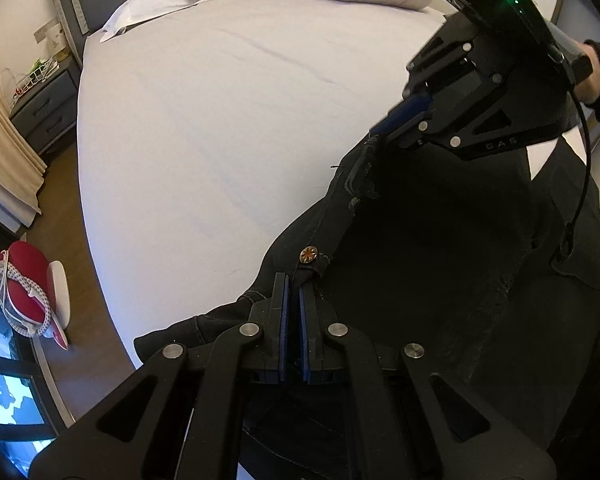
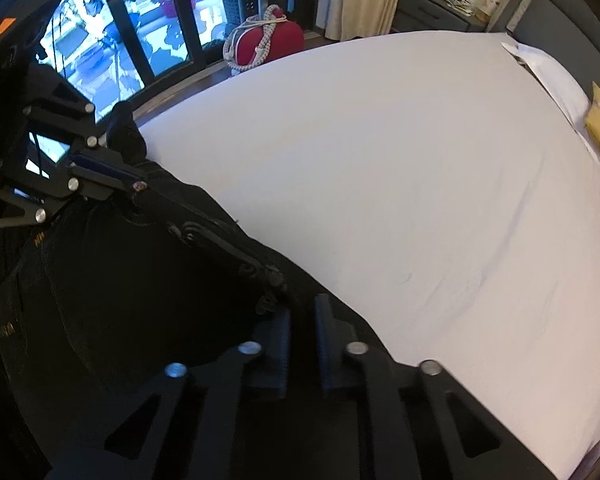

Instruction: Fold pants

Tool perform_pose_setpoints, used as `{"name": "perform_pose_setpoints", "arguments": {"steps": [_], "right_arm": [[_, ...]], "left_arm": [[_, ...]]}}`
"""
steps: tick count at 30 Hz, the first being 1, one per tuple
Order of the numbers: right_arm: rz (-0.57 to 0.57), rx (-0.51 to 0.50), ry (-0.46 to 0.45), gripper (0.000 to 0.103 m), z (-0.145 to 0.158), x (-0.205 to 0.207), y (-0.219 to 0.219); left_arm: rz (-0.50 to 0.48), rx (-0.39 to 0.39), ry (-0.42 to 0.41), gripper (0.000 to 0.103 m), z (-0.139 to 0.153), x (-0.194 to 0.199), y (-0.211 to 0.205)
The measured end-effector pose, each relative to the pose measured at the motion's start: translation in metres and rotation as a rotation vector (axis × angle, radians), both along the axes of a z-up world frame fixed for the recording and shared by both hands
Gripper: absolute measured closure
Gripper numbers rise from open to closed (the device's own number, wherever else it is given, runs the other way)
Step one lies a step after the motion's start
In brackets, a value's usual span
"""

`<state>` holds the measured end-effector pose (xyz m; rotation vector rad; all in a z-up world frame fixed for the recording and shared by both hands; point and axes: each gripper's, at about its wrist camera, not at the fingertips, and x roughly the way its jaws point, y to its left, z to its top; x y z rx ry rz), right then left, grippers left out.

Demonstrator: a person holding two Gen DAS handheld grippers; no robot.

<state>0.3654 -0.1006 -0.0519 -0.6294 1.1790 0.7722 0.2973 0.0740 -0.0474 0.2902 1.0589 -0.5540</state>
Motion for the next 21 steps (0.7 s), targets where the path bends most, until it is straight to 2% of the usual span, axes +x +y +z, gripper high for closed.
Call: {"name": "perform_pose_setpoints", "arguments": {"steps": [7, 15, 18, 21], "right_arm": [[-0.145, 0.132, 0.053, 0.096, 0.007, -0.015, 0.005], [-0.326, 0.375, 0.183, 0.097, 0.014, -0.050, -0.006], [-0.316, 0.405, 0.190, 0.097, 0.019, -0.076, -0.011], [-0.237, 0.343, 0.151, 0.097, 0.028, -0.116, -0.013]], "left_arm": [[0.019, -0.017, -0.005, 0.100, 0.008, -0.006, 0.001], [0.016, -0.027, -0.006, 0.100, 0.025, -0.042, -0.007], [0.020, -0.029, -0.003, 0.100, 0.027, -0.063, -0.004], [0.009, -0.050, 0.015, 0.100, 0.031, -0.087, -0.005]]}}
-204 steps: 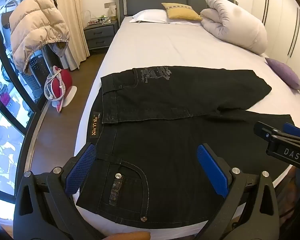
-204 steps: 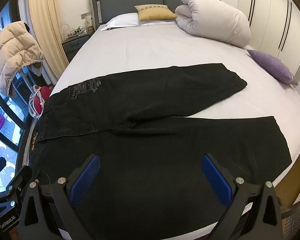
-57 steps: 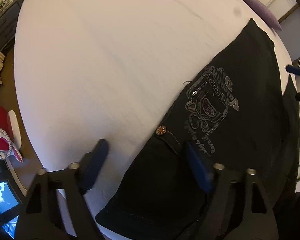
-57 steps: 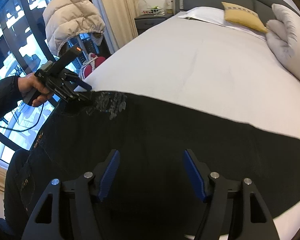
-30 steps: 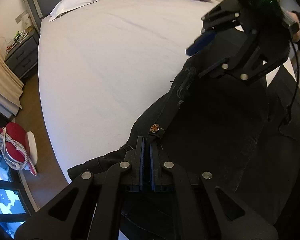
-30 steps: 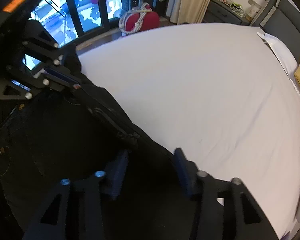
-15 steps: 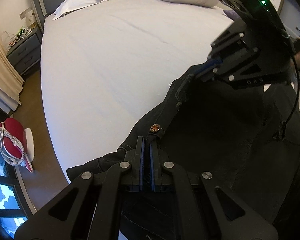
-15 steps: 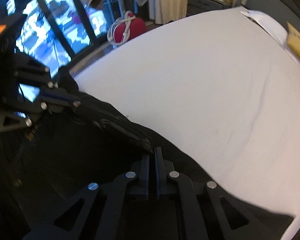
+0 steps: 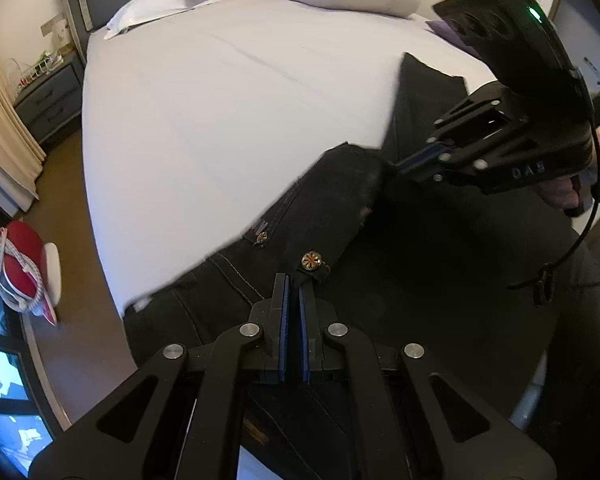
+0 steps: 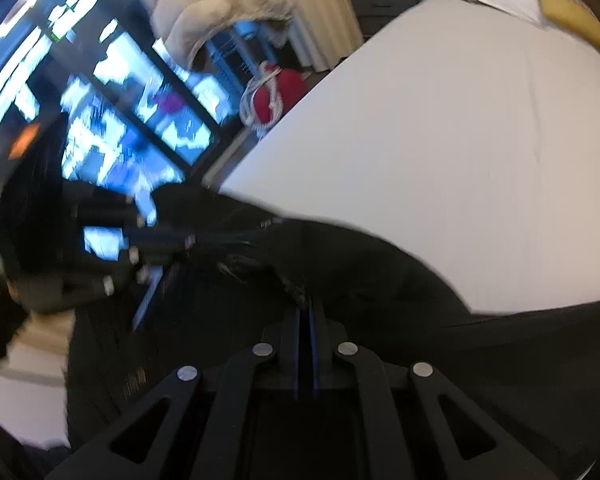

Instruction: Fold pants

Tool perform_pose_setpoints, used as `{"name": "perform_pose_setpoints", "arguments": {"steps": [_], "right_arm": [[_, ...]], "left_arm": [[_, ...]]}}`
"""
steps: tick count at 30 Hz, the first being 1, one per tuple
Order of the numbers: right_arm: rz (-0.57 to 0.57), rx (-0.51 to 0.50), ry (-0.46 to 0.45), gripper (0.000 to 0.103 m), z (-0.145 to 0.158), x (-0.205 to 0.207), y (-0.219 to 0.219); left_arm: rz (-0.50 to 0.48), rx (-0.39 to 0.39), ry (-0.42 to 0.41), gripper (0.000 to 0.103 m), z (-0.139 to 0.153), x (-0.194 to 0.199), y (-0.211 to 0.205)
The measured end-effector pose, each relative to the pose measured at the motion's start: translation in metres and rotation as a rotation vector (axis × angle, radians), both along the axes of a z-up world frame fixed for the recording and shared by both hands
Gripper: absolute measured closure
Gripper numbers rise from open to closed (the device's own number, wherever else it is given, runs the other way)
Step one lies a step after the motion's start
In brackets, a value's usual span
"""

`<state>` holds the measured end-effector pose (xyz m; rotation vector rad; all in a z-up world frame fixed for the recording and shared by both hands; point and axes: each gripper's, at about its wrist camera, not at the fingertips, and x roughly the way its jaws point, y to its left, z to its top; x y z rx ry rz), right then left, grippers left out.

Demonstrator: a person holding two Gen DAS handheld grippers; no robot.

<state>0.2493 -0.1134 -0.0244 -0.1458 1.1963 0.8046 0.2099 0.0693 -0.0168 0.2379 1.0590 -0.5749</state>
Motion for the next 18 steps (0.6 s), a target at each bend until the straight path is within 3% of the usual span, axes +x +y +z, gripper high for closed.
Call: {"name": "perform_pose_setpoints", "arguments": {"steps": [6, 14, 18], "right_arm": [[0.167, -0.156, -0.135, 0.097, 0.016, -0.086, -0.014], [0.352, -0.372, -0.310, 0.097, 0.006, -0.194, -0.013], [0.404, -0.420, -0.347, 0.097, -0.002, -0.225, -0.004]], "left_arm": [[-0.065, -0.009, 0.040, 0.100, -0.004, -0.062, -0.022], [-0.112, 0.002, 0.127, 0.100, -0.020, -0.127, -0.052], [-0.118, 0.038, 0.132, 0.100, -0.024, -0.150, -0.059]]}}
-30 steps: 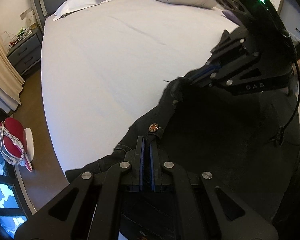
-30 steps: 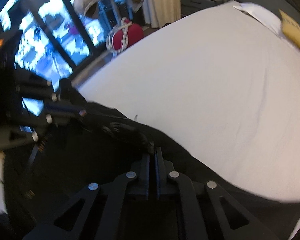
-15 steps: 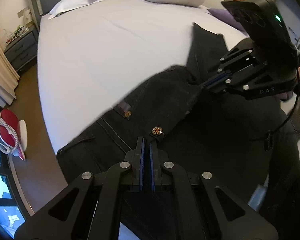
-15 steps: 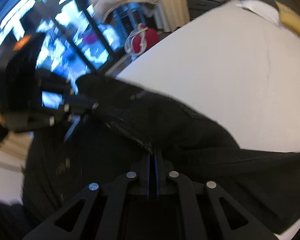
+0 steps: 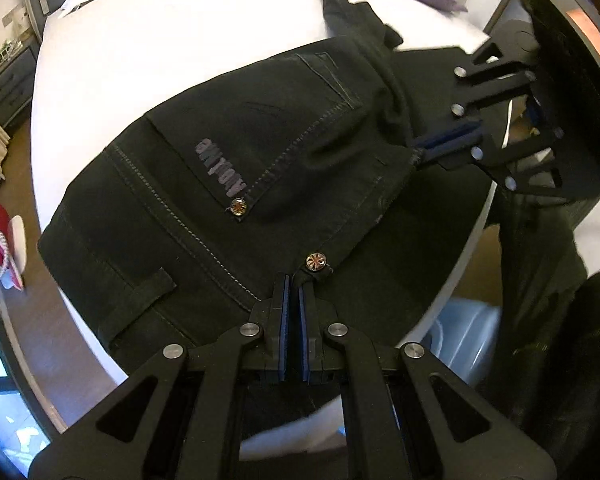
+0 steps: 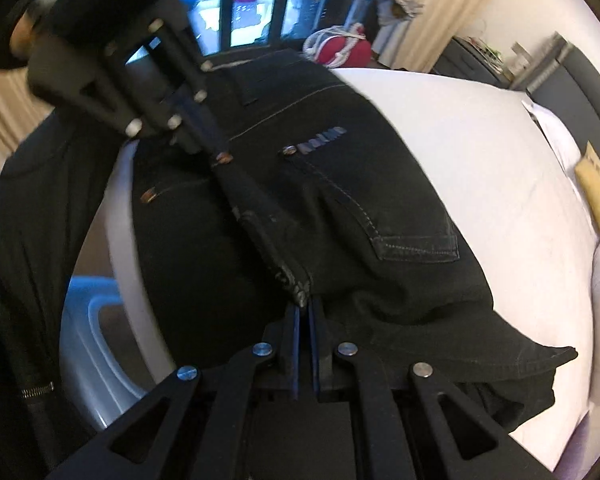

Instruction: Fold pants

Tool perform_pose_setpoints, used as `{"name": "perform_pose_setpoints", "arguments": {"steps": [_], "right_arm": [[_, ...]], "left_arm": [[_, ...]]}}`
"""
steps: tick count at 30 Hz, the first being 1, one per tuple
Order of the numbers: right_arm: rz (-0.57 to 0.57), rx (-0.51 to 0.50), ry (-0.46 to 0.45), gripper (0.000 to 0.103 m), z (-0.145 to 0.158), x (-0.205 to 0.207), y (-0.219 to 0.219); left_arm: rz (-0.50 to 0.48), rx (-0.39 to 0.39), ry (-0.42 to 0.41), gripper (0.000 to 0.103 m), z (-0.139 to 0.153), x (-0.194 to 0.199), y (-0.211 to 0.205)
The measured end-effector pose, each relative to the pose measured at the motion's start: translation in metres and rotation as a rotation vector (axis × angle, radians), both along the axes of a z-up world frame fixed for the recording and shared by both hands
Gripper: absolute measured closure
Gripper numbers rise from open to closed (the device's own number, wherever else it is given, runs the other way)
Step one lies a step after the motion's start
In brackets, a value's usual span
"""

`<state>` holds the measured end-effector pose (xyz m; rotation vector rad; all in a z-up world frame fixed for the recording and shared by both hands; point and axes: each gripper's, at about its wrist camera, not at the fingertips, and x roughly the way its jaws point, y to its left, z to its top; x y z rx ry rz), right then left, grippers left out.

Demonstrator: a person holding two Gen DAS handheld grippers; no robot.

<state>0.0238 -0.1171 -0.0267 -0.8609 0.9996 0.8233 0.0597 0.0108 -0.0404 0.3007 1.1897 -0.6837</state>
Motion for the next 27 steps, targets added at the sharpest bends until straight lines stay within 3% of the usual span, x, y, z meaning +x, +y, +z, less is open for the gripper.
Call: {"name": "perform_pose_setpoints", "arguments": {"steps": [7, 9, 27], "right_arm": [[0.059, -0.071, -0.089, 0.097, -0.012, -0.031, 0.016], [0.066, -0.083, -0.107, 0.097, -0.014, -0.036, 0.022], [0.063, -0.141, -0.134, 0.097, -0.036, -0.055, 0.037]], "left_arm": [[-0.010, 0.053, -0.009, 0.100, 0.002, -0.005, -0.004], [-0.011, 0.052, -0.009, 0.100, -0.001, -0.025, 0.003], [-0.031, 0.121, -0.048, 0.099, -0.010, -0.034, -0.009]]}}
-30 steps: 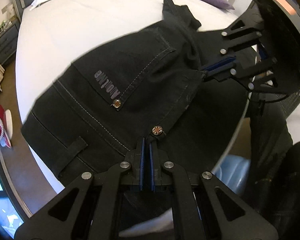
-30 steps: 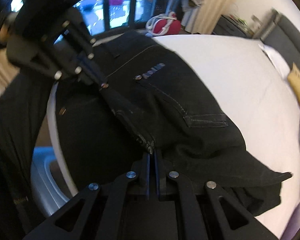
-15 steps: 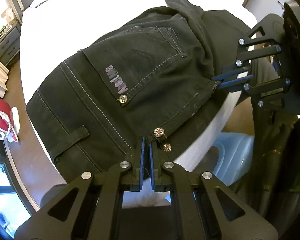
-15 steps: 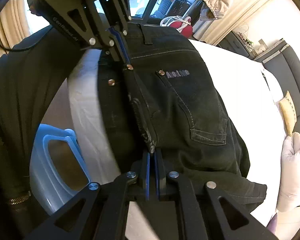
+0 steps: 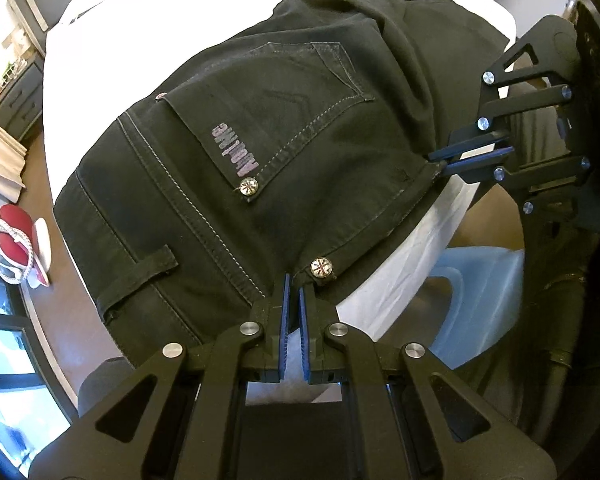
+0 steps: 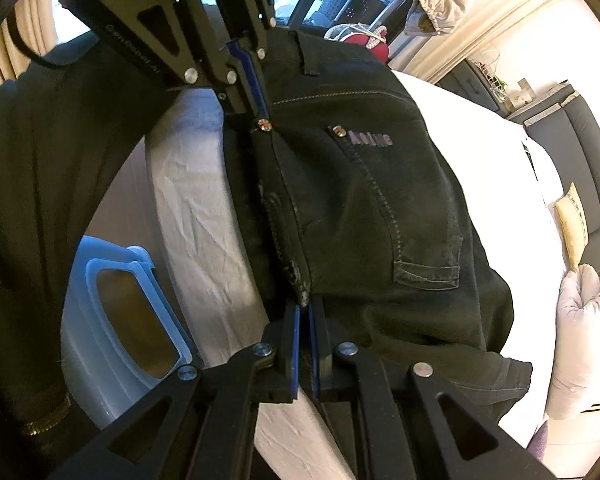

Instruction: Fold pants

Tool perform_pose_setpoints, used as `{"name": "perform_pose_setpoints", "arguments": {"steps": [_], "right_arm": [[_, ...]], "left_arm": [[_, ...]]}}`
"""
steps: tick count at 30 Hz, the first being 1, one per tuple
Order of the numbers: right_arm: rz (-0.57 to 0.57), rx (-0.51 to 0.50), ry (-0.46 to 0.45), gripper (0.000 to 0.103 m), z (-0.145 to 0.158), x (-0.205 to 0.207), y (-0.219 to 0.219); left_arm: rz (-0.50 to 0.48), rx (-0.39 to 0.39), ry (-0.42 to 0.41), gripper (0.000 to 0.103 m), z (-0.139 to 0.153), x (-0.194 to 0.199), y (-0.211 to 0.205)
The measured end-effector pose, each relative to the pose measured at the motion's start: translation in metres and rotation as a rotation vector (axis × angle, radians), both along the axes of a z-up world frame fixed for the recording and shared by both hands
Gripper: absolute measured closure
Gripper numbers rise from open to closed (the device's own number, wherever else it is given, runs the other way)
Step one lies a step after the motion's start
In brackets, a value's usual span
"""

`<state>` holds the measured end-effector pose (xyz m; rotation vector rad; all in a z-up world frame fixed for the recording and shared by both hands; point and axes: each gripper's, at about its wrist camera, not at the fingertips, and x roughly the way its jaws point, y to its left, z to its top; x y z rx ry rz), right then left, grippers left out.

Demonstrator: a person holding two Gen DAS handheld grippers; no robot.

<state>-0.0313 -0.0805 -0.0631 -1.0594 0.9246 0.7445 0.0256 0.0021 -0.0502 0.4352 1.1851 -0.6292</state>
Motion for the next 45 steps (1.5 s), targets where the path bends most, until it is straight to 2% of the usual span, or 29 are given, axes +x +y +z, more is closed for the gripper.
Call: {"name": "perform_pose_setpoints", "arguments": {"steps": [4, 7, 10, 14, 17, 19, 22, 23, 24, 25, 26, 27, 29, 31, 33, 35, 37, 38, 39, 42, 44, 45], "right_arm": [[-0.039, 0.043, 0.023, 0.096, -0.001, 0.008, -0.004], [-0.053, 0.052, 0.025, 0.095, -0.004, 0.010, -0.004], [-0.065, 0.052, 0.020, 0.093, -0.008, 0.011, -0.001], [-0.083, 0.066, 0.019, 0.093, -0.013, 0.007, 0.001], [-0.098, 0.075, 0.017, 0.092, -0.014, 0.008, 0.001], [-0.114, 0.086, 0.015, 0.092, -0.015, 0.009, 0.001], [-0.153, 0.115, 0.018, 0.091, -0.014, 0.011, -0.001], [-0.178, 0.146, 0.030, 0.083, -0.012, 0.012, -0.004], [-0.202, 0.182, 0.054, 0.069, -0.010, 0.013, -0.008], [-0.226, 0.223, 0.090, 0.061, -0.007, 0.014, -0.013], [-0.259, 0.268, 0.127, 0.051, -0.003, 0.014, -0.020], [-0.294, 0.305, 0.148, 0.051, 0.000, 0.014, -0.027], [-0.378, 0.407, 0.196, 0.051, 0.010, 0.018, -0.050], [-0.510, 0.570, 0.265, 0.051, 0.023, 0.033, -0.088], [-0.683, 0.752, 0.288, 0.051, 0.037, 0.060, -0.141], [-0.839, 0.880, 0.275, 0.052, 0.047, 0.087, -0.189], [-0.985, 1.061, 0.245, 0.052, 0.057, 0.113, -0.244], [-1.083, 1.193, 0.236, 0.052, 0.057, 0.130, -0.282], [-1.178, 1.270, 0.232, 0.052, 0.054, 0.142, -0.309], [-1.367, 1.462, 0.240, 0.052, 0.039, 0.170, -0.371], [-1.448, 1.494, 0.249, 0.052, 0.027, 0.194, -0.396], [-1.449, 1.500, 0.263, 0.052, 0.023, 0.204, -0.399]], "left_arm": [[0.014, -0.034, 0.017, 0.094, 0.003, 0.001, 0.010], [-0.012, -0.038, 0.044, 0.094, 0.013, 0.003, 0.015], [-0.027, 0.019, 0.047, 0.086, 0.027, 0.006, 0.020], [0.013, 0.055, 0.017, 0.086, 0.044, 0.015, 0.032], [0.059, -0.038, 0.003, 0.086, 0.060, 0.024, 0.030], [0.066, -0.115, -0.002, 0.086, 0.063, 0.031, 0.013], [0.071, -0.164, 0.028, 0.086, 0.043, 0.044, -0.024], [0.074, -0.179, 0.053, 0.086, 0.031, 0.049, -0.035], [0.089, -0.198, 0.101, 0.086, 0.014, 0.055, -0.044], [0.122, -0.191, 0.147, 0.086, -0.008, 0.061, -0.050], [0.144, -0.192, 0.147, 0.086, -0.018, 0.062, -0.053], [0.161, -0.226, 0.128, 0.086, -0.020, 0.062, -0.052], [0.180, -0.246, 0.142, 0.086, -0.019, 0.063, -0.049], [0.197, -0.260, 0.156, 0.086, -0.019, 0.064, -0.047], [0.213, -0.261, 0.159, 0.086, -0.021, 0.067, -0.049], [0.225, -0.255, 0.159, 0.086, -0.021, 0.068, -0.052], [0.237, -0.254, 0.154, 0.086, -0.023, 0.063, -0.050], [0.244, -0.257, 0.151, 0.086, -0.023, 0.062, -0.051], [0.252, -0.263, 0.150, 0.086, -0.024, 0.058, -0.047], [0.286, -0.293, 0.158, 0.087, -0.025, 0.053, -0.036], [0.310, -0.315, 0.168, 0.087, -0.028, 0.053, -0.031], [0.316, -0.322, 0.170, 0.087, -0.028, 0.050, -0.026]]}}
